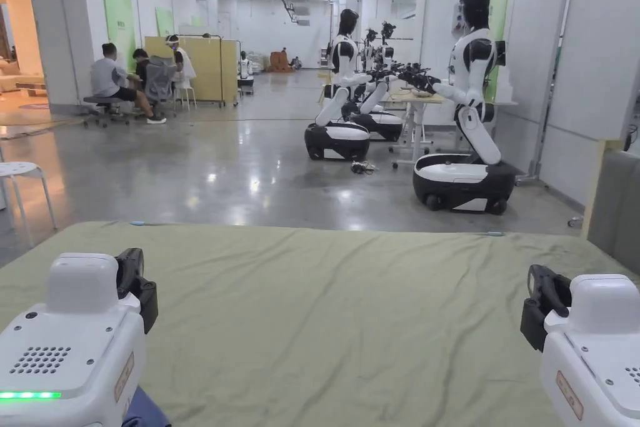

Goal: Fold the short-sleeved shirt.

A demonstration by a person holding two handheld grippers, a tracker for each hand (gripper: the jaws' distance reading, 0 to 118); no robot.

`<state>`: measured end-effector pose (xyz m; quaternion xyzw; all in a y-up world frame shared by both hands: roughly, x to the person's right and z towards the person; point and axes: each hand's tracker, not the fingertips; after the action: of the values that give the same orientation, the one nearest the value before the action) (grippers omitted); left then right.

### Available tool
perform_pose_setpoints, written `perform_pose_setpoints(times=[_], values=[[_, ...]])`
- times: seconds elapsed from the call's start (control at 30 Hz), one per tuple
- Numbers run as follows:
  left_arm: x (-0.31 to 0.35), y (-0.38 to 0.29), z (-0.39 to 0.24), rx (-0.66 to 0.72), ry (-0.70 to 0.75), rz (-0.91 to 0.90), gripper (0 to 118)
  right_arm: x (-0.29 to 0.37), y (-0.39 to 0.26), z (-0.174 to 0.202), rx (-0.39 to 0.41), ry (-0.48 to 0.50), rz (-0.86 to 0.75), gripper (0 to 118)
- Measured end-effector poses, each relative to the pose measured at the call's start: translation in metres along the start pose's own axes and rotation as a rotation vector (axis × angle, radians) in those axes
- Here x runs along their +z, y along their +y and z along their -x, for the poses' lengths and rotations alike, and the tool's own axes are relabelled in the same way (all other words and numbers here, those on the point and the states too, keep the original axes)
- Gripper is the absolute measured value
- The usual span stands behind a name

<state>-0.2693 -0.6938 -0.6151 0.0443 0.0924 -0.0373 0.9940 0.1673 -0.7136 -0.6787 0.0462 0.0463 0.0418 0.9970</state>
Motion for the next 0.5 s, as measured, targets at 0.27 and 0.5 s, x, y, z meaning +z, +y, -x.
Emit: perform_pose_setpoints(times=[0.27, 0.5], values=[[0.053, 0.003, 0.058, -0.044, 0.156, 0.019, 0, -0.018, 0.002, 0.048, -0.034, 0.167, -0.007, 0], [0.129, 0.007, 0.126, -0.049, 0.333, 0.042, 0, -0.038, 0.009, 0.128, -0.071, 0.402, -0.012, 0]])
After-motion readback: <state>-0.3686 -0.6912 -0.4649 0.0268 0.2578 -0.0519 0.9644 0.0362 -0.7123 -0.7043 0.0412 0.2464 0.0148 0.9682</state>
